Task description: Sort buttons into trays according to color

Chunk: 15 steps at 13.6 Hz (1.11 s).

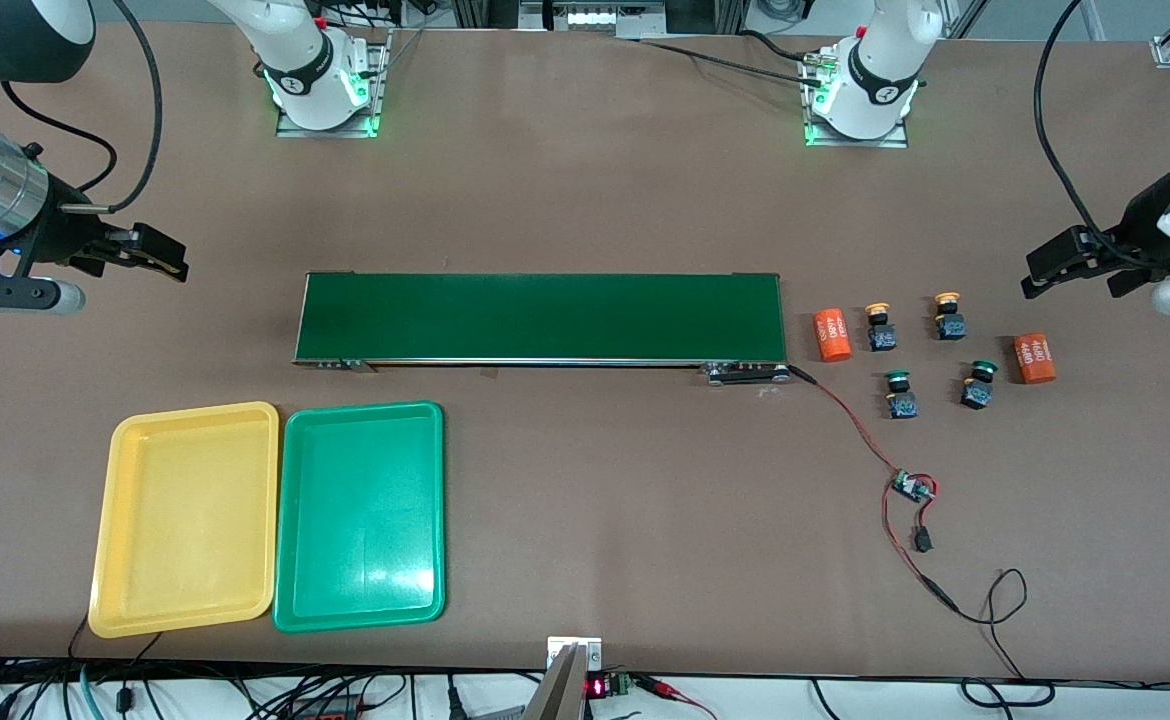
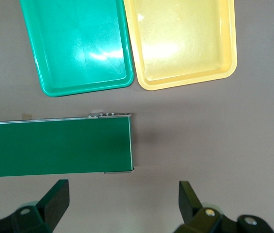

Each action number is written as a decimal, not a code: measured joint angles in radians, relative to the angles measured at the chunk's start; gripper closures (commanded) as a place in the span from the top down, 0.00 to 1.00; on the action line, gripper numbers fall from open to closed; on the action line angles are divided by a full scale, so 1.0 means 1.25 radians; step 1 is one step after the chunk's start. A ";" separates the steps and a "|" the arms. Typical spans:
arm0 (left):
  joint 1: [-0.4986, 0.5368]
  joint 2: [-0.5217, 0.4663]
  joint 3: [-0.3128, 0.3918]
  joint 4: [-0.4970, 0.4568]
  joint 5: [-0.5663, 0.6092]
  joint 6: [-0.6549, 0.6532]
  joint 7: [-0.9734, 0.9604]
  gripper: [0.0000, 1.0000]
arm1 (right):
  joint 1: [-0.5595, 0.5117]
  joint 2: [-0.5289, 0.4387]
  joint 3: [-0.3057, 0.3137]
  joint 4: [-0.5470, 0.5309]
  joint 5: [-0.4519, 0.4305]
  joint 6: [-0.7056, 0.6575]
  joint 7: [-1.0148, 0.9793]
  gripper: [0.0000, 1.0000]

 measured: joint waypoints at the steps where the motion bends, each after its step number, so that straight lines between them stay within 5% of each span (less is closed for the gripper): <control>1: 0.001 0.000 0.000 0.000 0.000 -0.002 0.000 1.00 | 0.000 0.000 0.000 0.000 0.000 0.000 0.000 1.00; 8: 0.000 0.011 0.000 -0.001 0.000 -0.011 0.000 1.00 | 0.000 0.000 0.000 0.000 0.000 0.000 0.000 1.00; 15: -0.044 0.114 -0.012 -0.004 0.000 -0.012 0.000 1.00 | 0.000 0.000 0.000 0.000 0.000 0.000 0.000 1.00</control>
